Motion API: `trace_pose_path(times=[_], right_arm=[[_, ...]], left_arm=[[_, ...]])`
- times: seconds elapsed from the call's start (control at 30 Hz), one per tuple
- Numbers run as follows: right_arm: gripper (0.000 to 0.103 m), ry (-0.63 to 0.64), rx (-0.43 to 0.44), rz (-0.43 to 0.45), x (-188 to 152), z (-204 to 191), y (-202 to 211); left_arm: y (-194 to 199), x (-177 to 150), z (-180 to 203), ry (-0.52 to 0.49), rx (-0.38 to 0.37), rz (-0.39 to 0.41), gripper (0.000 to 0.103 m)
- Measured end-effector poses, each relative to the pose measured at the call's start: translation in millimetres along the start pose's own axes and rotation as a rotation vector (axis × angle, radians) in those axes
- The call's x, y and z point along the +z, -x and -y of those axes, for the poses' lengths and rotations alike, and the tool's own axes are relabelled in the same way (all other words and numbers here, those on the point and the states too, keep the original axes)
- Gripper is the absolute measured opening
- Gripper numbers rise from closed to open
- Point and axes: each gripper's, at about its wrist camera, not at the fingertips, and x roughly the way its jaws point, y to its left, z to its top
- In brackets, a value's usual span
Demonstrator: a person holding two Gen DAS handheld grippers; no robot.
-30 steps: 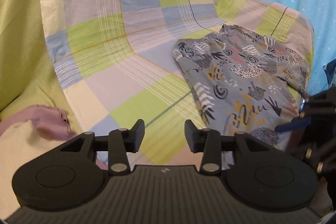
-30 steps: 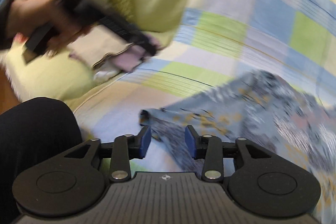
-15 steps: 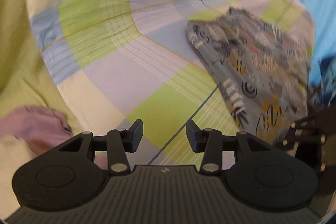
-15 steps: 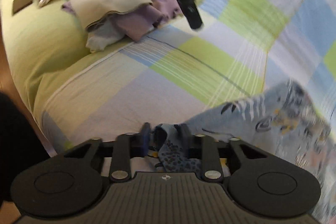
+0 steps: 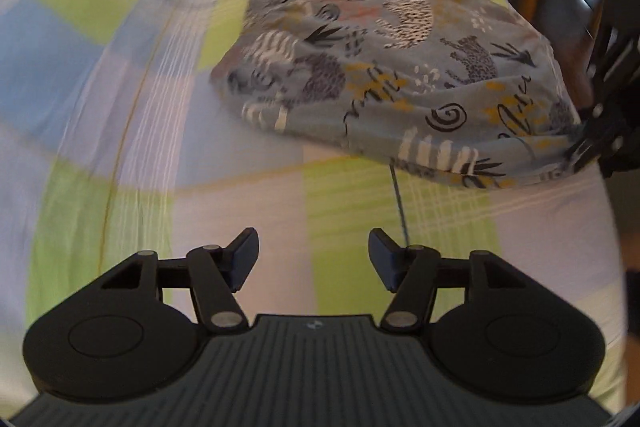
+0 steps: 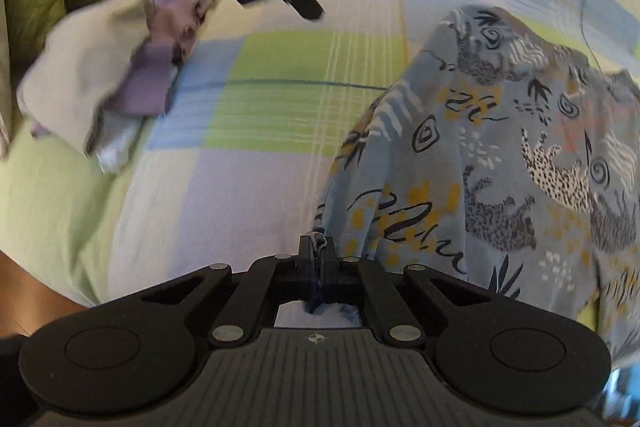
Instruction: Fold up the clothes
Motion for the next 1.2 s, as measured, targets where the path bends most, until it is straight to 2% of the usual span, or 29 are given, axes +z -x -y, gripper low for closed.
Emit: trace_pose_path(times=[0.17, 0.3, 0.37, 0.5, 0.63, 0.7, 0.73, 0.77, 0.8, 0.9, 1.0, 1.1, 1.2], right_arm=[[0.002, -0.094, 0.090, 0.053, 11.7, 5.7, 46.6], [0.002, -0.151, 0.086, 0.072, 9.0, 24.2, 61.0], [0.002, -0.179, 0.084, 0.082, 7.7, 33.4, 68.2], [0.002, -0.235, 0.079, 0.101, 5.0, 52.0, 82.6], [0.002, -0.292, 0.075, 0.120, 2.4, 70.5, 97.0], [0.002, -0.318, 0.074, 0.127, 1.0, 79.4, 103.5], [0.002, -0.325, 0.076, 0.128, 0.2, 83.0, 105.1], [0.002, -0.333, 0.078, 0.128, -0.6, 86.6, 106.8], [0.002, -0.341, 0.080, 0.128, -1.4, 90.2, 108.4], [0.002, -0.362, 0.093, 0.131, -3.2, 100.6, 114.5], [0.002, -0.341, 0.179, 0.144, 1.4, 100.2, 127.6], [0.002, -0.314, 0.280, 0.150, 7.5, 95.2, 137.5], [0.002, -0.319, 0.331, 0.164, 11.1, 102.5, 148.7]], left_arm=[[-44.6, 12.2, -8.6, -0.400, 0.084, 0.055, 0.058], [-81.5, 28.6, -25.4, -0.637, 0.143, 0.101, 0.057], [-98.9, 37.6, -31.8, -0.730, 0.149, 0.110, 0.056], [-130.4, 47.5, -40.2, -0.930, 0.153, 0.102, 0.047], [-145.2, 42.1, -48.4, -1.162, 0.168, 0.162, 0.043], [-150.5, 40.3, -49.9, -1.241, 0.159, 0.182, 0.029], [-152.2, 41.6, -50.5, -1.264, 0.141, 0.179, 0.023], [-153.9, 42.9, -51.0, -1.287, 0.123, 0.176, 0.009], [-154.7, 45.4, -52.0, -1.294, 0.103, 0.167, 0.003], [-146.9, 59.9, -60.8, -1.206, 0.059, 0.114, 0.001], [-122.8, 70.4, -74.7, -1.141, 0.021, 0.070, 0.000], [-92.4, 80.9, -86.0, -1.117, -0.020, 0.030, 0.000], [-67.3, 95.9, -97.1, -1.080, -0.056, -0.009, 0.001]])
